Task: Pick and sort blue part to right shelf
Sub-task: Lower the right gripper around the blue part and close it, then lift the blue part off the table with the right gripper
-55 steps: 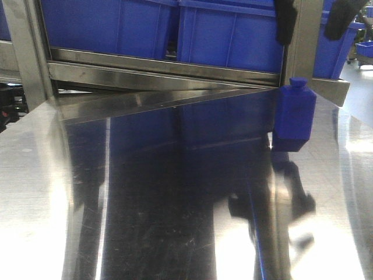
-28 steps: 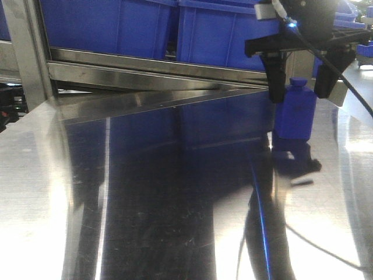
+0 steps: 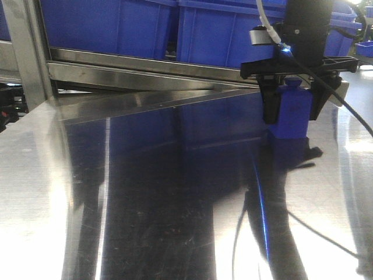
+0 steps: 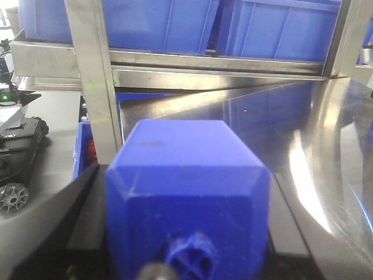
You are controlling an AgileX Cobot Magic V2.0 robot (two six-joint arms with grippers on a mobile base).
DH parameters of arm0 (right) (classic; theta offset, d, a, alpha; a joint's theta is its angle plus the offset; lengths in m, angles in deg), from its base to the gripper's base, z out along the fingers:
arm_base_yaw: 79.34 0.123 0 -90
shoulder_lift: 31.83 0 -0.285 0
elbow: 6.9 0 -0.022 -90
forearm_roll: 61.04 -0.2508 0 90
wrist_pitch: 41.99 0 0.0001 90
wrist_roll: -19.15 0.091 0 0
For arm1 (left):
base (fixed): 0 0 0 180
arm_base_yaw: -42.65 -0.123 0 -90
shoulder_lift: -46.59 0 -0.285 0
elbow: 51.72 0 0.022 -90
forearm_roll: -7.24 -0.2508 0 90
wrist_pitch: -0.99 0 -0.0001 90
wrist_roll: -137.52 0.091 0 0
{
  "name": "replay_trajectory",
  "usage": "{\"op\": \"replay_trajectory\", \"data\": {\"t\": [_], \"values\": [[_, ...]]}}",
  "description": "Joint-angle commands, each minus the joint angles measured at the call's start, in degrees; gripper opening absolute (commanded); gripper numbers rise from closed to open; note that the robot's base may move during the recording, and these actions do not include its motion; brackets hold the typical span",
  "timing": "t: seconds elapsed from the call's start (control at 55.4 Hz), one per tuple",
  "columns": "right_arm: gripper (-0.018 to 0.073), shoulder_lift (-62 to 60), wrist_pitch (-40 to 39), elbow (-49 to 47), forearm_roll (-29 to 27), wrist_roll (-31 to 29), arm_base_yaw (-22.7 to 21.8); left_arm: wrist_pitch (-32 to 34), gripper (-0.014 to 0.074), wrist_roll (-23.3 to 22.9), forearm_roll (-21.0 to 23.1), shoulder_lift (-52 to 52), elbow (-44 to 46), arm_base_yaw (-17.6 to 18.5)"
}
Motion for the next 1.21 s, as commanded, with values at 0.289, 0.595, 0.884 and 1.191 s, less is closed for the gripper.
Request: {"op": "replay_trajectory", "data": {"t": [0.289,0.595,0.884,1.191], "values": [[0.0158,-5.85,0.79,-1.74,0.23,-3.70,0.66,-0.59,0.0300,-4.55,-8.86,-0.25,1.63,0.39],[0.0158,-15.54,-8.49,8.58,0.41,-4.55,1.72,0.82,0.0300,-4.95,-7.54,4.89,0.38,0.39],[0.0158,-32.57,-21.87,26.54,0.41,-7.79,3.14,3.97,0.0300,-4.95,-5.58,4.91,0.38,0.39],[0.0158,-59.09,-37.29,52.62,0.68,-8.66,4.63,5.26,0.0300,-4.75,-7.52,4.91,0.38,0.39]]}}
